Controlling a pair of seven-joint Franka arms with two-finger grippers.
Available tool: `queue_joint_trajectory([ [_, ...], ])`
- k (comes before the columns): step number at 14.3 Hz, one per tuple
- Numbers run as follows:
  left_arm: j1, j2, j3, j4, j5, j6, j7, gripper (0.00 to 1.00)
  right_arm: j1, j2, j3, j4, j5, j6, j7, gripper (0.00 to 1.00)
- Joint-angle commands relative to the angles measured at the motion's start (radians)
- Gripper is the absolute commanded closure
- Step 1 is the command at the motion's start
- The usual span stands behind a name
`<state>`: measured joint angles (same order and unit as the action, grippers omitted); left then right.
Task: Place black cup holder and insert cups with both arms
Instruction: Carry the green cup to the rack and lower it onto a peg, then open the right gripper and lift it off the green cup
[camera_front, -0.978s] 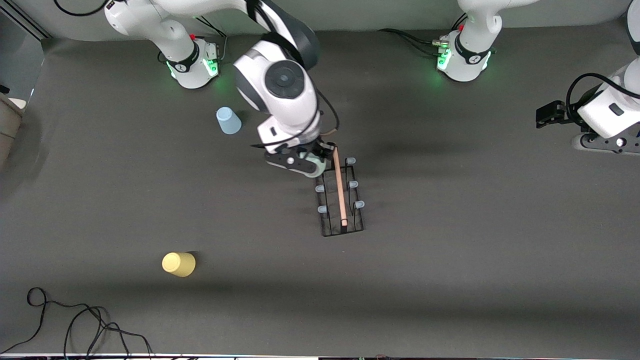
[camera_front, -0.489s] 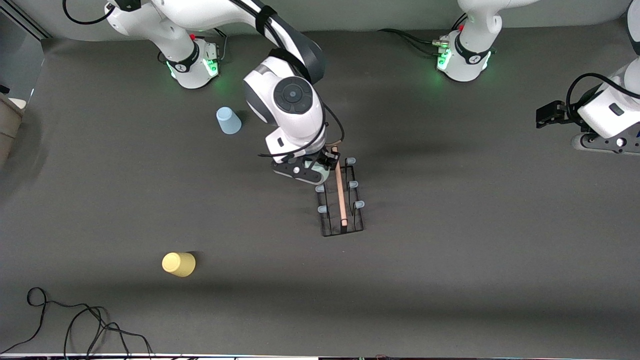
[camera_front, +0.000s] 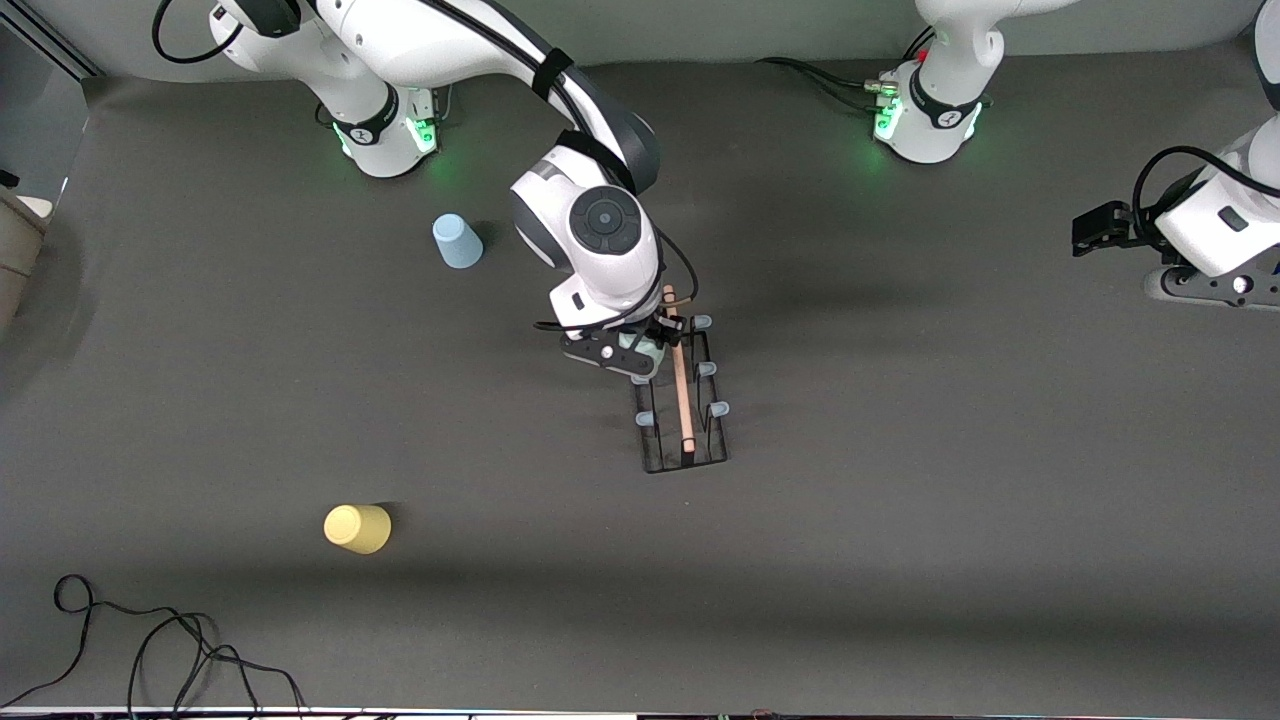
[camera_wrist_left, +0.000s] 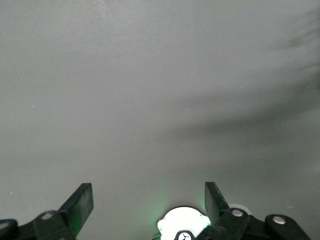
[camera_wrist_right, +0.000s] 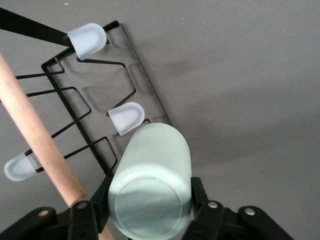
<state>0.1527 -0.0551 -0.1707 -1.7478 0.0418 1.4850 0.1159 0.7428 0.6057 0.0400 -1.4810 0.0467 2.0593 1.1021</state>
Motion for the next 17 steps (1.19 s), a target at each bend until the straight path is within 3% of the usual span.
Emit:
queue_joint_trajectory([
  [1,-0.007,-0.023,0.007,-0.016,0.0,0.0,-0.013,0.01,0.003,0.002,-0.008,-0.001,0.004,0.009,0.015,0.0],
  [4,-0.007,-0.022,0.007,-0.016,0.0,0.0,-0.013,0.01,-0.008,-0.046,-0.017,0.024,0.01,-0.026,0.007,0.0],
  [8,-0.007,-0.023,0.007,-0.016,0.0,0.0,-0.013,0.01,-0.068,-0.104,-0.031,0.148,0.007,-0.217,-0.019,0.0],
  [12,-0.007,-0.022,0.005,-0.016,0.0,0.0,-0.013,0.01,-0.199,-0.152,-0.046,0.153,0.001,-0.281,-0.296,0.0],
  [17,-0.007,-0.022,0.007,-0.016,0.0,0.0,-0.013,0.01,-0.457,-0.138,-0.058,0.154,0.002,-0.3,-0.752,0.0],
])
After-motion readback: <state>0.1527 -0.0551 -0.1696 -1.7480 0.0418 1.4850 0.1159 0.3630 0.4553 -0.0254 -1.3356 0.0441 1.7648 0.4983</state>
